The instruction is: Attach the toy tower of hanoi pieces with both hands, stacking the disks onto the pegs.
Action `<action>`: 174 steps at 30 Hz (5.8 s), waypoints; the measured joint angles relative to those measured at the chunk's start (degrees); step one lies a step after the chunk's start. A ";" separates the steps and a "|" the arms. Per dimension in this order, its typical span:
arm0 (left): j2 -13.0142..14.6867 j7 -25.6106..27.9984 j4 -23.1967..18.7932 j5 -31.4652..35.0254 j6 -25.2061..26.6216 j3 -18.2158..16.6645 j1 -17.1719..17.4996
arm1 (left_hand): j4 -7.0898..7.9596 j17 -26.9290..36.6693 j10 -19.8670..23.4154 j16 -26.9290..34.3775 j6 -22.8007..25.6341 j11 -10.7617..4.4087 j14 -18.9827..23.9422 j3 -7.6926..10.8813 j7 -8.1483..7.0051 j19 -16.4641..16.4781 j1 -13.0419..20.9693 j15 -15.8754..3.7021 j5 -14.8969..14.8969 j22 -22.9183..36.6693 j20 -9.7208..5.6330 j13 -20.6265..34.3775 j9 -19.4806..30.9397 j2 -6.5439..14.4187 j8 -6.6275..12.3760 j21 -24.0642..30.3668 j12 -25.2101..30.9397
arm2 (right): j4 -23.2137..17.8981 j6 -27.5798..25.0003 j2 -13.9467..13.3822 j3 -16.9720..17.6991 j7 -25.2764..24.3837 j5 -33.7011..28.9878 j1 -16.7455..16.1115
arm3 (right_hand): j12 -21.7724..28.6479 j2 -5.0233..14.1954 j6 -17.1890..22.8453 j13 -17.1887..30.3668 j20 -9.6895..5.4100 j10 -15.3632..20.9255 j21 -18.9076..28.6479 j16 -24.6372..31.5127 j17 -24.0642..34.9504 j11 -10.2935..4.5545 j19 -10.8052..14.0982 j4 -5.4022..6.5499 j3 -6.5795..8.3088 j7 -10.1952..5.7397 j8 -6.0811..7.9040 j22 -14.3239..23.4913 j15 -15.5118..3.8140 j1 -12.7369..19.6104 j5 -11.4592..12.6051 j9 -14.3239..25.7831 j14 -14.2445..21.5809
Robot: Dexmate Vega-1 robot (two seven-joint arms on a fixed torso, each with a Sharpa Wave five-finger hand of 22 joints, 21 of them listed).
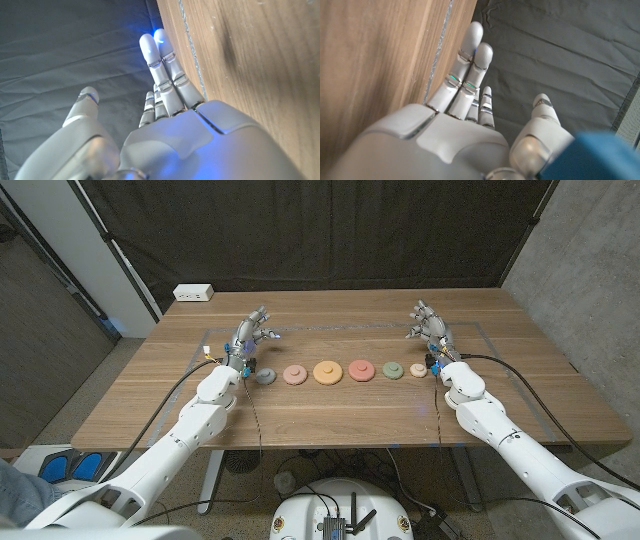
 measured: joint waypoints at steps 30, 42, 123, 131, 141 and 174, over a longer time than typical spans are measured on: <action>0.91 2.81 -1.24 3.18 0.31 0.51 0.42 | -1.33 0.69 -4.00 2.94 -1.72 -3.02 1.44 1.38 -1.37 1.14 8.40 -0.67 1.89 0.25 -0.35 0.26 0.26 -1.66 -0.25 2.27 -0.78 | -3.00 -2.11 -0.72 -0.81 -6.08 -5.01 -0.97 | -2.66 -3.38 3.15 0.55 -1.21 -1.61 4.03 12.32 7.42 -3.59 2.21 -2.03 4.29 0.94 -0.89 3.84 -0.42 4.03 1.32 -0.43 2.06; 3.02 5.52 -3.99 7.16 3.02 1.21 0.46 | -1.65 0.47 -4.30 3.93 -3.22 -3.31 0.04 3.28 -1.10 -0.08 16.79 -0.28 3.39 -0.29 -0.13 0.80 0.26 -2.41 -0.25 2.91 -0.77 | -4.91 -3.94 -1.55 -1.15 -9.95 -8.45 -1.64 | -2.22 -5.24 2.56 2.13 -1.54 -2.23 4.85 17.59 7.42 -4.84 1.87 -2.19 7.60 0.27 -1.11 4.15 -0.57 11.57 3.17 -0.42 0.74; 9.06 29.90 -17.82 45.83 28.76 9.46 -0.40 | 0.72 -3.07 2.18 10.36 3.87 -6.29 1.41 -1.66 -2.84 0.26 34.07 -0.79 5.89 -0.53 -0.21 3.97 1.05 -4.77 2.21 10.38 2.48 | -21.39 -29.75 -11.04 -8.98 -24.05 -41.73 -2.12 | -2.22 -9.26 1.00 8.71 1.27 -7.04 6.36 20.14 4.41 -7.57 -3.78 -0.66 10.02 -2.88 -0.66 1.09 3.07 28.56 3.77 0.53 -7.45; 9.73 31.15 -19.29 49.50 32.16 10.31 -0.25 | 0.63 -3.33 2.79 10.71 4.06 -6.49 1.40 -2.05 -3.04 0.26 34.07 -0.79 5.89 -0.63 -0.21 4.24 1.04 -4.77 2.21 10.81 2.48 | -22.61 -33.65 -11.48 -10.56 -25.45 -46.78 -2.14 | -2.22 -8.82 0.89 9.59 1.44 -7.35 6.81 19.78 4.21 -7.88 -3.98 -0.46 9.47 -2.98 -0.66 0.54 3.30 29.01 3.55 0.53 -7.85; 9.81 32.82 -20.65 53.47 36.31 11.33 0.06 | 0.71 -3.87 3.41 10.93 5.11 -6.91 1.92 -2.92 -3.06 0.25 34.57 -0.89 6.11 -0.82 -0.21 4.50 1.32 -4.27 2.21 11.59 2.48 | -24.04 -37.64 -11.90 -12.10 -26.85 -52.15 -2.38 | -2.22 -8.51 0.69 10.12 1.56 -7.34 7.25 19.13 3.98 -7.87 -4.48 -0.45 9.00 -3.18 -0.66 0.01 3.30 29.32 3.33 0.80 -7.84; 11.74 30.62 -29.76 62.19 53.78 13.24 2.03 | 0.72 -4.91 7.86 13.03 10.06 -8.40 1.91 -5.30 -4.03 -0.18 34.88 -0.89 6.54 -1.61 -0.23 5.57 1.59 -3.02 3.57 14.14 3.50 | -28.42 -47.84 -13.34 -14.90 -22.84 -61.57 -1.71 | -1.81 -7.91 2.04 11.94 1.96 -6.29 8.13 18.45 4.25 -8.06 -5.71 -0.30 7.58 -2.65 0.00 -3.11 3.29 29.92 2.89 1.33 -7.83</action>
